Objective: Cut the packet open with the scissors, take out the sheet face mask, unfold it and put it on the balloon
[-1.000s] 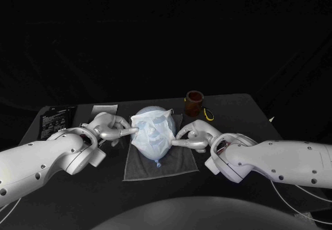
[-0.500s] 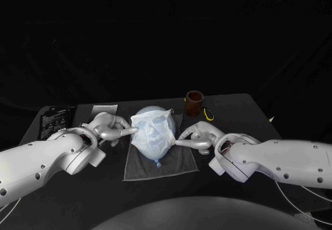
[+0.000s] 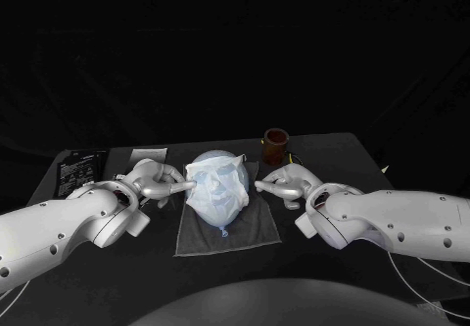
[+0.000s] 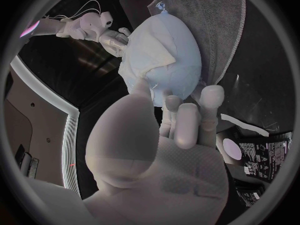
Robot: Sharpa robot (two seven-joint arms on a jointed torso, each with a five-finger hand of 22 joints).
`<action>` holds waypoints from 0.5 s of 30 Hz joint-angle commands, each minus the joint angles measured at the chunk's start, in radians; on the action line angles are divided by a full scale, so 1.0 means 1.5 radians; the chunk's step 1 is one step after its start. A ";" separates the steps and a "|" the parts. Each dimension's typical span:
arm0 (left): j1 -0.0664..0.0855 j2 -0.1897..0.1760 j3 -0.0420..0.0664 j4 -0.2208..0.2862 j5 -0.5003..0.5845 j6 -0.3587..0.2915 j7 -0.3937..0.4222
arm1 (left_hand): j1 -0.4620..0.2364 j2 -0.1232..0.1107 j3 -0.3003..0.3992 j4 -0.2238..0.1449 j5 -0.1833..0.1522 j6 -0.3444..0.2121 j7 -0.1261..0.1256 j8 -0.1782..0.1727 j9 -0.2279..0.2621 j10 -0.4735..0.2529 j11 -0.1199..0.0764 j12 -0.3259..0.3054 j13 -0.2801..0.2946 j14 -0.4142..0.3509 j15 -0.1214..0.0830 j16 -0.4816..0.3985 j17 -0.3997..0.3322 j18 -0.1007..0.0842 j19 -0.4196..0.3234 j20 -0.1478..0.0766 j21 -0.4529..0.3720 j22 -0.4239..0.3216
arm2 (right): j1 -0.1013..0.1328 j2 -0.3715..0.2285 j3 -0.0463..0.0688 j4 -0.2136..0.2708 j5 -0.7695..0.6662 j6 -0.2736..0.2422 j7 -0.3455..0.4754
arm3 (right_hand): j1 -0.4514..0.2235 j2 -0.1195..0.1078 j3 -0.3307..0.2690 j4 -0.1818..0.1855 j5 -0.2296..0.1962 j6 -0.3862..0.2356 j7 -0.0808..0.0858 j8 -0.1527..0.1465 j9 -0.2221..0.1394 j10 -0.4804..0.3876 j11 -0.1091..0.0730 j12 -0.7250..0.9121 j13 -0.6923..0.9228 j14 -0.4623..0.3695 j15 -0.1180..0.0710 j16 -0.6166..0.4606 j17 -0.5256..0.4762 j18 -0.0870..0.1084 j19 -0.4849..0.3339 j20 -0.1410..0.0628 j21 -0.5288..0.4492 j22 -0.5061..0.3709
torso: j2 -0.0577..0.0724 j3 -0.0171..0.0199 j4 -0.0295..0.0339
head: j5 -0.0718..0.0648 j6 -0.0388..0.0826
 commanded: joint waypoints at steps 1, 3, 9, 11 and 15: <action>0.000 0.000 0.000 0.003 0.002 0.006 -0.002 | -0.002 0.006 -0.004 0.001 0.001 -0.002 -0.004 0.004 0.001 0.004 -0.002 0.003 0.001 0.002 0.000 0.002 0.000 -0.002 0.000 0.001 0.002 0.001 | 0.001 0.010 0.001 -0.003 0.015 -0.023 0.004 | 0.006 -0.011 -0.004 -0.004 -0.002 0.001 -0.002 -0.001 0.000 0.071 -0.005 0.003 0.176 0.069 -0.006 0.004 0.175 -0.002 0.000 -0.006 0.001 0.111 | 0.002 0.0007 -0.0001 | 0.000 0.000; 0.000 0.000 0.000 0.003 0.002 0.006 -0.002 | -0.001 0.007 -0.005 0.001 0.001 -0.002 -0.004 0.004 0.001 0.005 -0.002 0.003 0.002 0.001 0.000 0.002 -0.001 -0.002 -0.001 0.001 0.002 0.000 | 0.001 0.016 0.001 -0.004 0.013 -0.023 0.001 | 0.006 -0.017 -0.008 -0.004 -0.002 0.002 -0.002 -0.001 0.001 0.071 -0.005 0.003 0.176 0.069 -0.007 0.004 0.175 -0.002 0.000 -0.007 0.001 0.111 | 0.001 0.0002 -0.0003 | 0.000 0.000; 0.000 -0.001 0.000 0.005 0.002 0.006 -0.003 | -0.001 0.007 -0.005 0.001 0.001 -0.002 -0.004 0.004 0.001 0.005 -0.002 0.003 0.002 0.001 0.000 0.002 -0.001 -0.002 -0.001 0.001 0.002 0.000 | 0.001 0.024 0.002 0.001 -0.006 -0.017 -0.003 | -0.009 -0.051 -0.039 0.004 -0.003 0.014 -0.005 0.002 0.004 0.071 -0.008 0.003 0.176 0.069 -0.009 0.004 0.175 -0.002 0.001 -0.010 0.002 0.111 | 0.001 -0.0002 -0.0004 | 0.000 0.000; 0.000 -0.002 0.000 0.005 0.002 0.006 -0.003 | -0.001 0.007 -0.005 0.001 0.001 -0.002 -0.004 0.004 0.001 0.005 -0.002 0.003 0.002 0.001 0.000 0.002 -0.001 -0.002 -0.001 0.001 0.002 0.000 | 0.001 0.024 0.002 0.004 -0.013 -0.014 -0.004 | -0.016 -0.059 -0.049 0.009 -0.003 0.017 -0.005 0.003 0.004 0.071 -0.008 0.003 0.176 0.069 -0.010 0.004 0.175 -0.003 0.001 -0.010 0.002 0.111 | 0.001 -0.0005 -0.0007 | 0.000 0.000; 0.000 -0.003 0.000 0.005 0.002 0.006 -0.003 | -0.001 0.007 -0.005 0.001 0.001 -0.002 -0.004 0.004 0.001 0.005 -0.002 0.003 0.002 0.001 0.000 0.002 -0.001 -0.002 -0.001 0.001 0.002 0.000 | 0.001 0.025 0.002 0.006 -0.027 -0.010 -0.010 | -0.033 -0.076 -0.080 0.028 -0.003 0.024 -0.007 0.006 0.007 0.071 -0.010 0.003 0.176 0.069 -0.011 0.004 0.175 -0.003 0.001 -0.012 0.002 0.111 | -0.001 -0.0002 -0.0006 | 0.000 0.000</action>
